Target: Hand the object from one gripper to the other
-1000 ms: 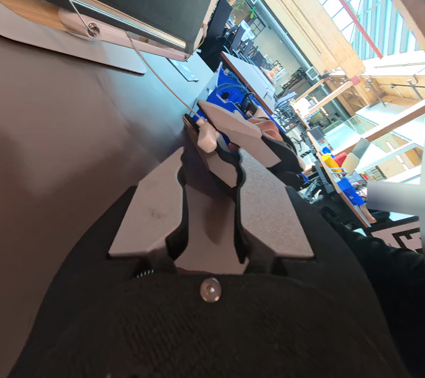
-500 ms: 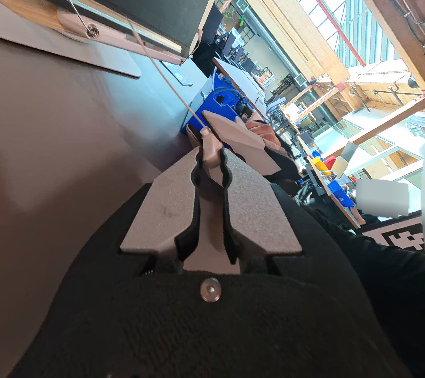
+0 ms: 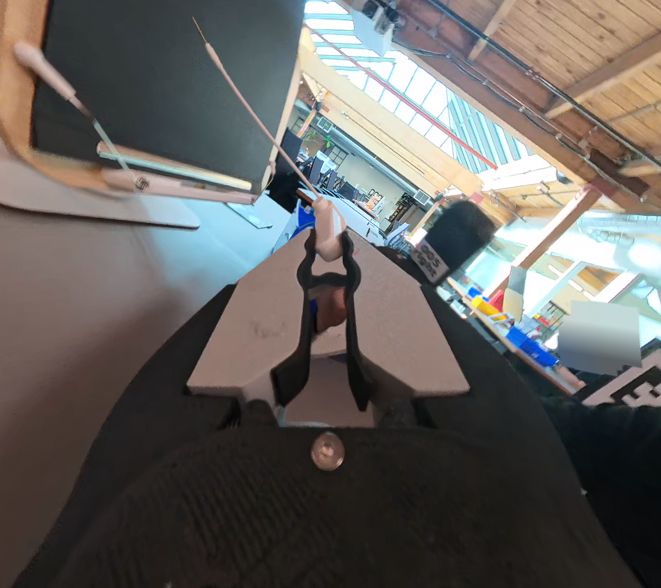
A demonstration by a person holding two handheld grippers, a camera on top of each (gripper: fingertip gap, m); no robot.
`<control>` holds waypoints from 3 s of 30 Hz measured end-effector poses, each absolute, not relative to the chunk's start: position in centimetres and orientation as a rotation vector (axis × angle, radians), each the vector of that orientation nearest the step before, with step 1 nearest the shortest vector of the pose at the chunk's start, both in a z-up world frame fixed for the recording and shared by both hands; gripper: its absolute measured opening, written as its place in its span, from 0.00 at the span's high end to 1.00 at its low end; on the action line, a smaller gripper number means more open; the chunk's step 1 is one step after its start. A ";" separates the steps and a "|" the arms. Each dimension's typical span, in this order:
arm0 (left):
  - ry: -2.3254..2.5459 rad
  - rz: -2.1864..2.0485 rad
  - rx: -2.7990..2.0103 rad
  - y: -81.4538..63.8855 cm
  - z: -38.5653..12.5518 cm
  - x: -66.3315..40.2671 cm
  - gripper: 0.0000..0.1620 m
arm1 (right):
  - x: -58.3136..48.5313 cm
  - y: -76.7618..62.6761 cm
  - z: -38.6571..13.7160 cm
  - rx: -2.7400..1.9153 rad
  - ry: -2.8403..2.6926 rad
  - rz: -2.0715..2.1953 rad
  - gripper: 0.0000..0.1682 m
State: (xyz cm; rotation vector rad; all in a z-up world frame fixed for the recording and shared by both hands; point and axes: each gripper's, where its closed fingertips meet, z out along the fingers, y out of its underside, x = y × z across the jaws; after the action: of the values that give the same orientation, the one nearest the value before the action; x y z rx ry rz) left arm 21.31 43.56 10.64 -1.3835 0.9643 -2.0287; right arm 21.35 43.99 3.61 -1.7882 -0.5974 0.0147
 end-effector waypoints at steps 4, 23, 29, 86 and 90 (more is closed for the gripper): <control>1.095 -1.836 -1.063 41.8 12.7 20.0 0.93 | 19.3 42.5 5.4 -1.783 -0.470 0.514 0.76; 1.268 -1.628 -0.917 38.8 11.9 20.5 0.92 | 19.3 39.5 12.0 -1.438 -0.299 1.091 0.90; 1.316 -1.528 -0.897 38.9 11.3 20.5 0.93 | 19.3 39.6 11.5 -1.456 -0.273 1.137 0.92; 1.280 0.282 -0.025 40.1 7.0 21.5 0.93 | 18.4 38.5 5.9 -1.850 -0.299 1.300 0.92; 1.267 0.272 -0.063 40.3 7.6 21.4 0.93 | 18.3 38.6 6.5 -1.816 -0.296 1.308 0.92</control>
State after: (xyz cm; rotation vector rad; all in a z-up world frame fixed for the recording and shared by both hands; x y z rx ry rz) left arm 21.37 40.29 7.58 -0.0631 1.2673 0.2721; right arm 18.29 38.59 6.47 -1.8164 -0.2959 1.3081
